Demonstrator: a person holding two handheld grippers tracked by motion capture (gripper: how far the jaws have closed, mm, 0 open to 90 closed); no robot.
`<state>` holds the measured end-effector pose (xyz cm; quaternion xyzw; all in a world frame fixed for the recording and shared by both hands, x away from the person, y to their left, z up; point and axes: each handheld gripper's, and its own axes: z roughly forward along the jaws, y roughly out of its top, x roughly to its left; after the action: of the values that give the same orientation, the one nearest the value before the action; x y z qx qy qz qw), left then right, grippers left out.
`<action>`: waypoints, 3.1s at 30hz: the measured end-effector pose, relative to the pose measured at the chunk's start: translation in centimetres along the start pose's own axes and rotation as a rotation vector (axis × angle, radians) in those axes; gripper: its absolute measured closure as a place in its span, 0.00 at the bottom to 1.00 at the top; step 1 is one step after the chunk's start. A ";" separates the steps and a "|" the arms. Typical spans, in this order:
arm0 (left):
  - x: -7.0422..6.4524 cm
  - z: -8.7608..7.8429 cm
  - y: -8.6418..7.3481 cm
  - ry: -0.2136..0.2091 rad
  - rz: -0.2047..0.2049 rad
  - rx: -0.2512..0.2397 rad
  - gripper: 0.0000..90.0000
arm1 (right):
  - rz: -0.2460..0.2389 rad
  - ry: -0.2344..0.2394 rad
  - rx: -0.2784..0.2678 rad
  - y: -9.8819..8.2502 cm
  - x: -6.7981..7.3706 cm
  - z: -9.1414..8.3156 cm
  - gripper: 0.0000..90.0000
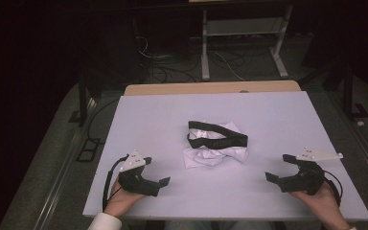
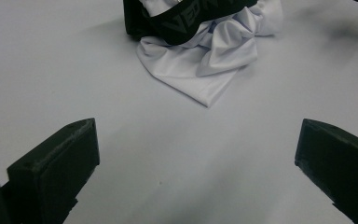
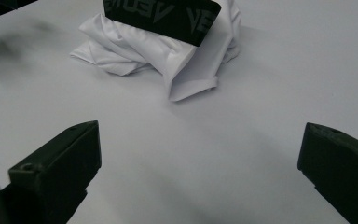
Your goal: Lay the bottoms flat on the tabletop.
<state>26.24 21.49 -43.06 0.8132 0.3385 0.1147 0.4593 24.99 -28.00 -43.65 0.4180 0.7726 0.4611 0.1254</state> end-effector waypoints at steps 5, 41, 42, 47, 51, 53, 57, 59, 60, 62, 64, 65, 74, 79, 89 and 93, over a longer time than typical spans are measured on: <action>0.0 0.0 0.0 0.001 0.000 -0.003 0.00 | -0.001 -0.002 -0.005 0.0 0.0 -0.1 0.00; -0.1 0.5 2.5 0.008 0.044 0.000 0.00 | -0.014 0.011 -0.016 3.0 0.5 0.0 0.00; -0.1 0.5 2.7 0.007 0.047 -0.001 0.00 | -0.019 0.010 -0.014 3.2 0.5 0.0 0.00; 0.0 0.8 3.4 0.006 0.056 0.006 0.00 | -0.022 0.011 -0.017 3.9 0.4 0.1 0.00; 0.3 1.0 4.0 0.005 0.064 0.015 0.00 | -0.034 0.012 -0.013 4.6 0.4 0.3 0.00; 0.3 1.1 4.3 0.003 0.068 0.017 0.00 | -0.038 0.013 -0.012 5.0 0.4 0.4 0.00; 0.7 1.3 5.0 0.003 0.075 0.020 0.00 | -0.051 0.016 -0.011 5.9 0.5 0.6 0.00; 0.7 1.3 5.1 0.004 0.073 0.018 0.00 | -0.052 0.016 -0.012 6.1 0.5 0.6 0.00; 0.8 1.3 5.2 0.004 0.072 0.017 0.00 | -0.054 0.016 -0.011 6.3 0.5 0.6 0.00; 1.2 1.3 5.5 0.007 0.069 0.018 0.00 | -0.056 0.017 -0.016 6.9 0.4 0.7 0.00; 1.5 1.3 5.6 0.011 0.062 0.015 0.00 | -0.057 0.019 -0.020 7.3 0.3 0.8 0.00; 1.5 1.3 5.6 0.011 0.062 0.015 0.00 | -0.057 0.019 -0.020 7.3 0.3 0.8 0.00; 2.7 1.6 6.1 0.017 0.033 0.000 0.00 | -0.058 0.035 -0.007 8.8 -0.4 1.5 0.00; 3.4 2.0 6.2 0.023 0.010 -0.001 0.00 | -0.060 0.037 -0.004 9.3 -0.8 2.1 0.00; 4.6 3.5 6.2 0.035 -0.034 -0.003 0.00 | -0.050 0.045 0.020 9.5 -1.5 3.8 0.00; 4.9 4.3 6.1 0.036 -0.044 0.003 0.00 | -0.025 0.049 0.027 9.3 -2.1 4.8 0.00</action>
<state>34.73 19.70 -41.04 0.8041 0.3646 0.1187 0.4543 34.02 -24.56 -39.07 0.3985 0.7869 0.4589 0.1065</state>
